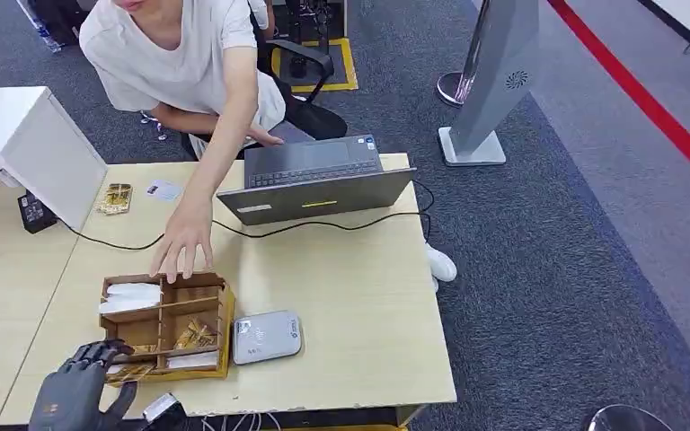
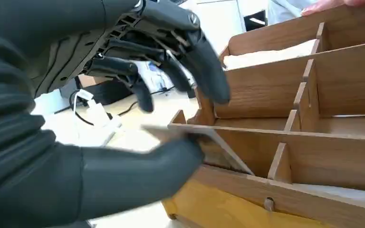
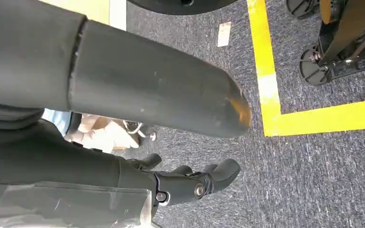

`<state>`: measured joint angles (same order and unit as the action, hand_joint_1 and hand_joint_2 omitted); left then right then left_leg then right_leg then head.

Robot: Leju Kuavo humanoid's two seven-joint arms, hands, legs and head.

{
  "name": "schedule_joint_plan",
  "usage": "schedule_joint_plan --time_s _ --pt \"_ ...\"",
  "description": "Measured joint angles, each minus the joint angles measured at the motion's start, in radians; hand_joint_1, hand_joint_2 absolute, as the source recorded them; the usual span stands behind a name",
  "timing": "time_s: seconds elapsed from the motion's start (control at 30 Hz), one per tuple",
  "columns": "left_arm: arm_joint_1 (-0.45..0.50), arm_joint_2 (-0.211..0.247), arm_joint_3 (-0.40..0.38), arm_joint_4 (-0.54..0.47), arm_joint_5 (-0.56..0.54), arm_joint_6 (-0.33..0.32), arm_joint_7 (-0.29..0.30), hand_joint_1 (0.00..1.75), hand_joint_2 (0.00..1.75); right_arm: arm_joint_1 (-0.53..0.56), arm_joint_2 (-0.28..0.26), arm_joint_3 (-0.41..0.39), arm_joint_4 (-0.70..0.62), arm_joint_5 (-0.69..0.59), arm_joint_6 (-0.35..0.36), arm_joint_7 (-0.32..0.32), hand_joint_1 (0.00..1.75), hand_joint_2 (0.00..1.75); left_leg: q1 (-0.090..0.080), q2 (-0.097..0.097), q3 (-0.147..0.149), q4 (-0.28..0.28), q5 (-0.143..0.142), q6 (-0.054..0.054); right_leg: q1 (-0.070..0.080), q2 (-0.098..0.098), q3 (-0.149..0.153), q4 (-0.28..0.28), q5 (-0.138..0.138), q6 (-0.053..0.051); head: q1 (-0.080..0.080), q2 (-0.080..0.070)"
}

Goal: Pass the card to the sensor for recognition and then transmit it.

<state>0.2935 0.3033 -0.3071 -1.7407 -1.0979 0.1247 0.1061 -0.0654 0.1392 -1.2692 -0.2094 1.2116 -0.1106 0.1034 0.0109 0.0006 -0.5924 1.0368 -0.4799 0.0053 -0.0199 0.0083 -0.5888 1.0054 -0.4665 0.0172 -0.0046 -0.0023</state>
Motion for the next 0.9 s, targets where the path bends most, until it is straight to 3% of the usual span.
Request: schedule_joint_plan --time_s 0.67,0.9 --pt "-0.003 0.002 0.001 0.000 0.019 -0.002 -0.007 1.75 1.75 0.000 0.000 0.000 -0.001 0.009 0.000 -0.004 0.00 0.00 0.000 0.000 0.001 0.000 0.000 0.000 0.000 0.000 0.000 0.000 0.000 0.000 0.000 0.000" --pt "-0.012 -0.008 0.001 -0.014 -0.041 0.022 -0.023 1.75 1.75 0.000 0.000 0.000 -0.003 0.008 -0.002 -0.008 0.00 0.00 0.000 0.000 0.001 0.000 0.000 0.000 0.000 0.000 0.000 0.000 0.000 0.000 0.000 0.000"
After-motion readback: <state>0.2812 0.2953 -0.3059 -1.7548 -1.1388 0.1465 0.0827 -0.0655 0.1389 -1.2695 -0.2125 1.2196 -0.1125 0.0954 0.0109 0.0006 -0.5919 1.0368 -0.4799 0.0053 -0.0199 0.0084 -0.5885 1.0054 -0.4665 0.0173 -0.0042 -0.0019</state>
